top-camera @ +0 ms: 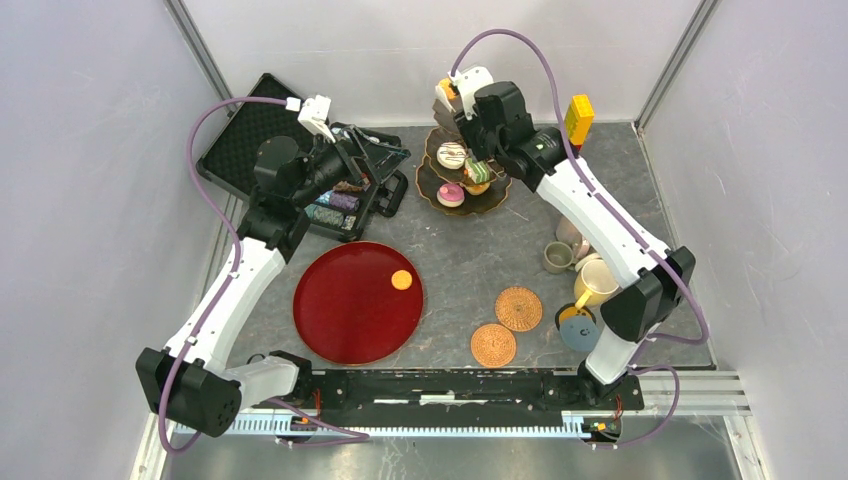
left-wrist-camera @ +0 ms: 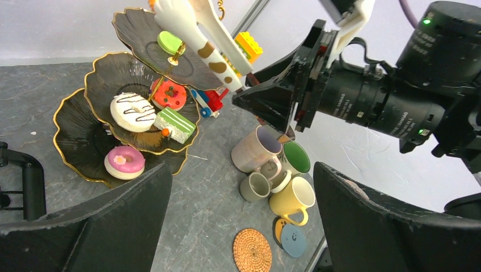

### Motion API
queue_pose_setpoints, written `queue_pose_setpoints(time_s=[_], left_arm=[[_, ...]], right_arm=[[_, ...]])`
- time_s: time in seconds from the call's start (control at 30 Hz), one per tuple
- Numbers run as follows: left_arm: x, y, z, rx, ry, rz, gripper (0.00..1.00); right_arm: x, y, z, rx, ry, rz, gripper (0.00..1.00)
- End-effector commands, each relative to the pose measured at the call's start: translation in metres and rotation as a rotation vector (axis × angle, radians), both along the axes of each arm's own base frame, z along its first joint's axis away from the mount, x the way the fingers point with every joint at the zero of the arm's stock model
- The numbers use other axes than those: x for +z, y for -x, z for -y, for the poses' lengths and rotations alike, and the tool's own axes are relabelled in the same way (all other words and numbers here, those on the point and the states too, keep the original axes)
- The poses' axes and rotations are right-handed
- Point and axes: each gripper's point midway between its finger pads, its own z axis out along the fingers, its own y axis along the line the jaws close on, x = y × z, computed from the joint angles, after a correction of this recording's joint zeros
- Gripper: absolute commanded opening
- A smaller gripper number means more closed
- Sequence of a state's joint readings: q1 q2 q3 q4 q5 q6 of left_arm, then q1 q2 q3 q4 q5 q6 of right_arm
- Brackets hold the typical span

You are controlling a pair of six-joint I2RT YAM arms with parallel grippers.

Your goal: Serve the afternoon tea

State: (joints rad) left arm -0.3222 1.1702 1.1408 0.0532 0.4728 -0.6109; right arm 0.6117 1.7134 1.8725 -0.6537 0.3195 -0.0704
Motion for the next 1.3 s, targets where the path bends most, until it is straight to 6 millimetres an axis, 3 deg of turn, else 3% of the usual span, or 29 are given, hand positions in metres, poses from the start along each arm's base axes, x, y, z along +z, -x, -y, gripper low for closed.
queue_pose_setpoints(time_s=[0.0, 0.17, 0.57, 1.1, 1.27], left_arm=[[0.013, 0.001, -0.001, 0.004, 0.002, 0.045, 1.0], [0.01, -0.001, 0.001, 0.001, 0.0, 0.036, 1.0], [0.013, 0.001, 0.001, -0.009, 0.011, 0.035, 1.0], [0.018, 0.005, 0.001, -0.014, 0.021, 0.046, 1.0], [0.013, 0.002, 0.002, -0.014, 0.018, 0.034, 1.0]], right_arm=[[0.013, -0.001, -0.006, 0.015, -0.047, 0.013, 0.28], [0.012, -0.003, 0.002, -0.027, -0.028, 0.021, 0.35], [0.002, -0.004, 0.001, -0.021, -0.012, -0.001, 0.51], [0.011, -0.006, 0.001, -0.018, -0.005, 0.013, 0.57], [0.024, 0.007, -0.011, 0.081, -0.062, 0.03, 0.55]])
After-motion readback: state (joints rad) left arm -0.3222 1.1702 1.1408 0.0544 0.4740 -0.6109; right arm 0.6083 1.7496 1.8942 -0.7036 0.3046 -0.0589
